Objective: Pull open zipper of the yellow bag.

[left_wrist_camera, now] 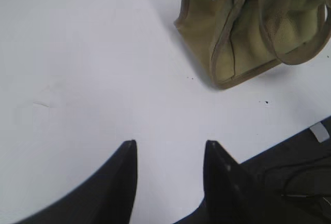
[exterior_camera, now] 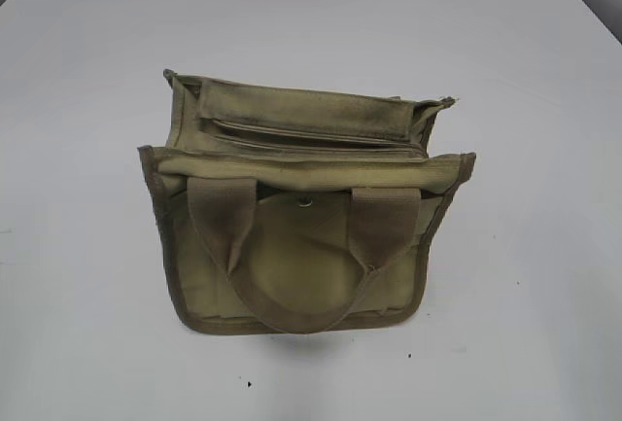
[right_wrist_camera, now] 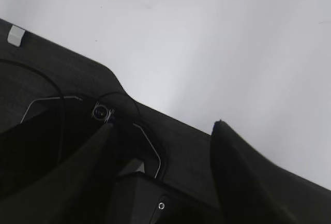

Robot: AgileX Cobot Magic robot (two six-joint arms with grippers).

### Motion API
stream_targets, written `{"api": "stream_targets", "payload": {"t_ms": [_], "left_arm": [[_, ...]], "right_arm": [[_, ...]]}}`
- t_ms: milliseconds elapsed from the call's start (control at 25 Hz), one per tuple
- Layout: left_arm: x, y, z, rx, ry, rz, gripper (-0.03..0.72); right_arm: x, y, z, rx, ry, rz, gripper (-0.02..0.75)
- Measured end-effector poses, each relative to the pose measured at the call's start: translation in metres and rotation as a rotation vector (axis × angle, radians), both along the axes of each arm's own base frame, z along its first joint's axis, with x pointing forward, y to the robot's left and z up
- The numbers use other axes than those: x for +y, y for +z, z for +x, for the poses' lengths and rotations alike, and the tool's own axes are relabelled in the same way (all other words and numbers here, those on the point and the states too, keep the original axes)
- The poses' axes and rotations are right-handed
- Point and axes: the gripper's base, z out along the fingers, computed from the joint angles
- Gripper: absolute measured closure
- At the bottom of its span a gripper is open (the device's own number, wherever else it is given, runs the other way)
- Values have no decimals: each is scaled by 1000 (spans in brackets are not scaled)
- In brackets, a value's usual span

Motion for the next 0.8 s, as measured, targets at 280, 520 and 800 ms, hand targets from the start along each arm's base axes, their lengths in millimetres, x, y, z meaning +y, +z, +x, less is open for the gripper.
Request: {"api": "stream_targets", "payload": {"t_ms": [280, 520, 800], "left_arm": [[14, -25, -33, -160, 9, -43, 354], [14, -27, -34, -189, 10, -52, 354], [14, -27, -34, -191, 10, -53, 354]], "right_arm": [[-14, -3, -35, -291, 4, 103, 293], [-15, -8, -36, -338, 0, 122, 293], [-14, -8, -36, -340, 1, 124, 293]]}}
